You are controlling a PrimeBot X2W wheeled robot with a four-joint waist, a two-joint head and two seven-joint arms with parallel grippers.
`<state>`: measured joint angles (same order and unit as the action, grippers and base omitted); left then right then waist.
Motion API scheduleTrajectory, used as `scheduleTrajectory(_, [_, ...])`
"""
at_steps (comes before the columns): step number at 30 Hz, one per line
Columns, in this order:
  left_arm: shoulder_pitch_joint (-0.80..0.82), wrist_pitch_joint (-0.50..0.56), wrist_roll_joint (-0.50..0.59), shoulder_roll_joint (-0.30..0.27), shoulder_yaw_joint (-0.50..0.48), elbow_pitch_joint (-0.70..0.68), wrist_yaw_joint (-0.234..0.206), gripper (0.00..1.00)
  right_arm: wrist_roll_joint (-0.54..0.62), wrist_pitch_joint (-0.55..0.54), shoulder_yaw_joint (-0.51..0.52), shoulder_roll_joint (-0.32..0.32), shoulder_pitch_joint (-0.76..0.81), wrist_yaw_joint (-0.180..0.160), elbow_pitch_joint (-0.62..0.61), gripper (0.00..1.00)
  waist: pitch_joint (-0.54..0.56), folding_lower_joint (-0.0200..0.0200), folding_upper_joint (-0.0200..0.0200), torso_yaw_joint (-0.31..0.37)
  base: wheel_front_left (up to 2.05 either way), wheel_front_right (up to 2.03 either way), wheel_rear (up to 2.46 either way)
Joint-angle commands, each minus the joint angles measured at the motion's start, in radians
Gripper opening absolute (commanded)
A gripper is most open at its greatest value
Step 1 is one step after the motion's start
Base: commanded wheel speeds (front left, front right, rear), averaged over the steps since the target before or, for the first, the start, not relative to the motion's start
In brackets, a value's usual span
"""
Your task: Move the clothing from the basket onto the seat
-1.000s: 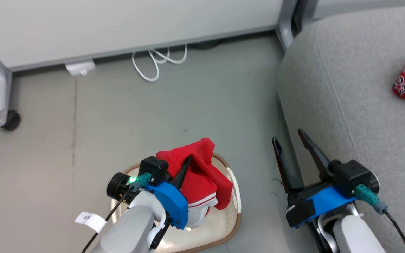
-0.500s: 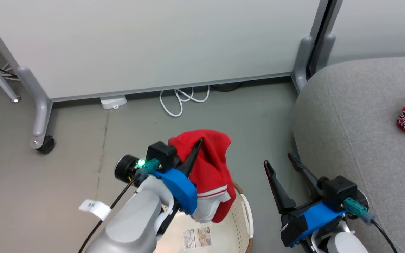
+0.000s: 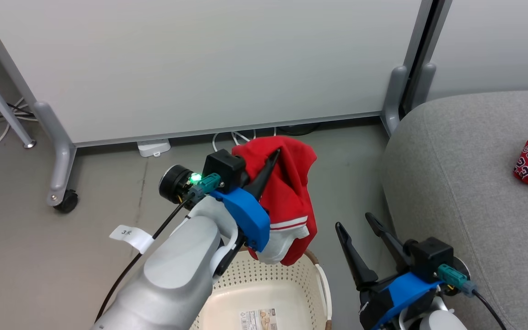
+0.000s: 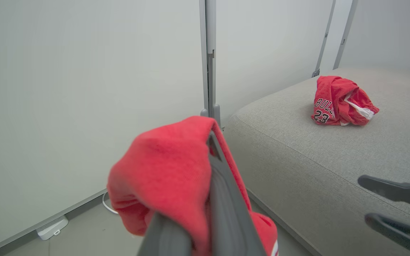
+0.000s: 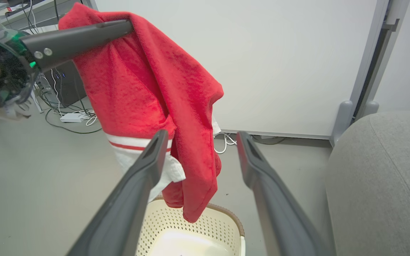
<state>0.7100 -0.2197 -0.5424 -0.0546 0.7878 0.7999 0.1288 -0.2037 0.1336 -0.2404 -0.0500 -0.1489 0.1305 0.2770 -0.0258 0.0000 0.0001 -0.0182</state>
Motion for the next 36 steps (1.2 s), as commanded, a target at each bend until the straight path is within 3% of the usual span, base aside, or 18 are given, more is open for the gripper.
scheduleTrajectory(1, [0.018, 0.004, -0.006, 0.002, 0.008, -0.009, 0.002, 0.0, -0.003, 0.001, -0.003, -0.001, 0.011, 0.0, 0.005, 1.0, 0.005, 0.0, -0.0001, 0.001, 0.0, 0.0, 0.0])
scheduleTrajectory(27, [0.029, 0.021, -0.068, 0.004, 0.127, -0.076, -0.016, 0.0, -0.005, -0.019, 0.007, -0.001, -0.043, 0.0, 0.025, 1.0, 0.009, 0.0, -0.0001, 0.007, 0.0, 0.0, 0.0])
scheduleTrajectory(36, [0.03, 0.018, -0.083, 0.004, 0.152, -0.067, -0.014, 0.0, -0.009, -0.064, -0.012, -0.001, -0.155, 0.0, 0.138, 1.0, 0.011, 0.0, -0.0001, 0.009, 0.0, 0.0, 0.0])
